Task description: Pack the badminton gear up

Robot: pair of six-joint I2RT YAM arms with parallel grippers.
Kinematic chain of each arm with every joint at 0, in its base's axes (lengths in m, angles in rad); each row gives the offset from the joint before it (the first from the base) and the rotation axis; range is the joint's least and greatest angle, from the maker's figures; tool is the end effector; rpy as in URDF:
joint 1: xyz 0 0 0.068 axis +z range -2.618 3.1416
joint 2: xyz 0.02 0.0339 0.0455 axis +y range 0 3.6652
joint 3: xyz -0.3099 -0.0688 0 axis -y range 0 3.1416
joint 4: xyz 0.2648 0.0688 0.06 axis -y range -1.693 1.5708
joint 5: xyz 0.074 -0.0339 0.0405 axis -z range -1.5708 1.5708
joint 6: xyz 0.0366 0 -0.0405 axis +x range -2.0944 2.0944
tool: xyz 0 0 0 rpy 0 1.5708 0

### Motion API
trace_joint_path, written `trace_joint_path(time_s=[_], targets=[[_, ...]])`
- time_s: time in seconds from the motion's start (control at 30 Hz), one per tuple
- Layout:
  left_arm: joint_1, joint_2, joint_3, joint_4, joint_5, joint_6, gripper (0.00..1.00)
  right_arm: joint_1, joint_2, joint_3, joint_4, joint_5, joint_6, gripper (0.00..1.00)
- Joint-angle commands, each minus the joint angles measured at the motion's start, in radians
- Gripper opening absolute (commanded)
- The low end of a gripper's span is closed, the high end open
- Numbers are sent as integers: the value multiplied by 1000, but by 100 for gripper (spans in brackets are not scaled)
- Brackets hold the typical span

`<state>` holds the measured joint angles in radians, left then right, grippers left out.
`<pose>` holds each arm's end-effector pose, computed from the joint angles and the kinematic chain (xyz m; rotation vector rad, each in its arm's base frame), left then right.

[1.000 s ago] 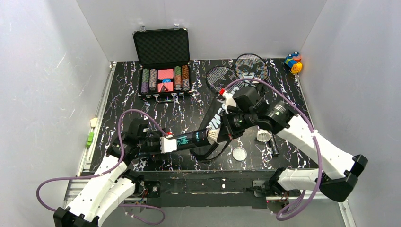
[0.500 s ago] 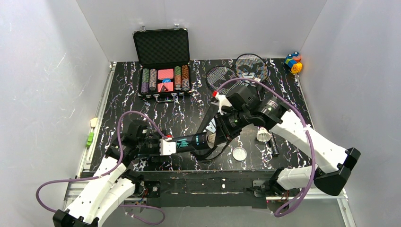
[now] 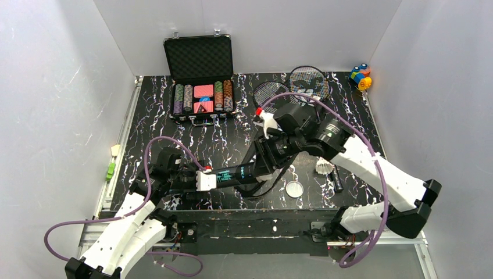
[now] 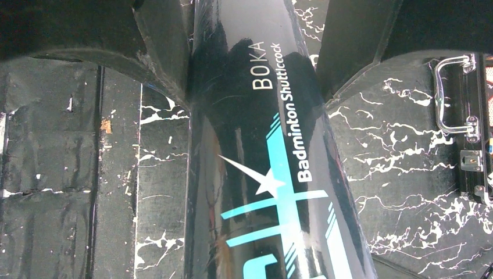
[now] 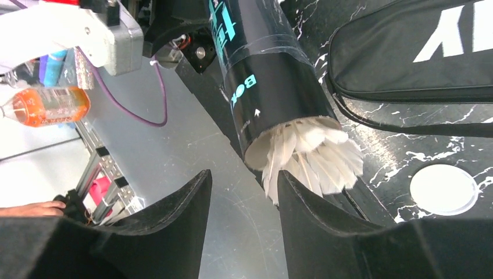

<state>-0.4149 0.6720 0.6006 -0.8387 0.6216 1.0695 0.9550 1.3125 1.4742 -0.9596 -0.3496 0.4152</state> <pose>0.0917 -0.0637 0.2655 1.7367 1.5198 -0.4448 0.1447 0.2262 0.4374 -0.8632 2.4276 1.0131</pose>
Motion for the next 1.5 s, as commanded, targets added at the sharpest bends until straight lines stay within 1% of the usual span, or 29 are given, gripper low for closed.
trace_joint_path(time_s=[0.0, 0.1, 0.17, 0.27, 0.37, 0.7, 0.87, 0.97, 1.03, 1.27, 1.37, 1.47], targets=[[-4, -18, 36, 13, 39, -16, 0, -28, -128, 21, 39, 63, 36, 55], [-5, -17, 45, 15, 42, -30, 0, -74, -228, -26, 48, 118, 66, 57], [-5, -17, 51, 17, 45, -41, 0, -125, -299, -106, 70, 142, 99, 58], [-4, -17, 61, 24, 52, -58, 0, -216, -377, -231, 125, 126, 151, 58], [-4, -14, 66, 28, 59, -67, 0, -261, -405, -310, 166, 127, 195, 59], [-4, -14, 76, 30, 59, -79, 0, -265, -394, -450, 373, 30, 341, 61], [-4, -13, 75, 34, 58, -80, 0, -255, -382, -503, 457, 4, 390, 58], [-4, -11, 76, 38, 59, -82, 0, -228, -358, -505, 489, 12, 407, 55], [-4, -9, 76, 43, 58, -87, 0, -208, -337, -502, 500, 24, 414, 51], [-4, -12, 74, 44, 53, -92, 0, -168, -304, -511, 550, 48, 446, 26], [-4, -12, 71, 45, 55, -91, 0, -152, -293, -515, 575, 51, 459, 22], [-4, -12, 70, 46, 56, -92, 0, -123, -277, -518, 605, 63, 476, 23]])
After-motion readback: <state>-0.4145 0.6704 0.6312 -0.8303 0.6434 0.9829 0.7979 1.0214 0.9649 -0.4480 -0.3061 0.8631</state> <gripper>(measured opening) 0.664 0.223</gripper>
